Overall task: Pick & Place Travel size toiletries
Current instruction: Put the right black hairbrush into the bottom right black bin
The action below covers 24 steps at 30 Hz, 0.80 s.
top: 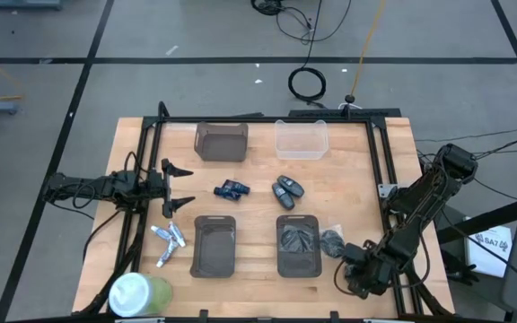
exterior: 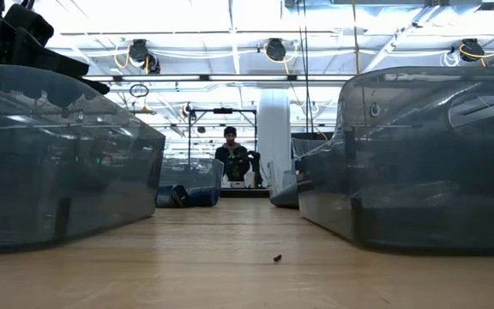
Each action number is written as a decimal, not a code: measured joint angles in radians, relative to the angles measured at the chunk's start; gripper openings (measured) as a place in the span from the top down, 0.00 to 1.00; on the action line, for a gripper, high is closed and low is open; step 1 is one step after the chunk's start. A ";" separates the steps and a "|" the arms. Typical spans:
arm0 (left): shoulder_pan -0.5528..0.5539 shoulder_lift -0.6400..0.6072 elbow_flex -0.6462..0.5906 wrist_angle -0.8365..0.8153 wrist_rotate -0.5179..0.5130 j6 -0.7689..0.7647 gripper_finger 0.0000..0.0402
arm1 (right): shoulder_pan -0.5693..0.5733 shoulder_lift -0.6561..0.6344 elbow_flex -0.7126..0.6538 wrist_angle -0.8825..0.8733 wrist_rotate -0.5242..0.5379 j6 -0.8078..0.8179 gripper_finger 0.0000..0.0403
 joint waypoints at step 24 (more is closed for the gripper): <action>0.000 0.000 0.000 0.000 0.000 0.000 0.02 | -0.084 0.000 0.002 0.504 0.140 -0.551 1.00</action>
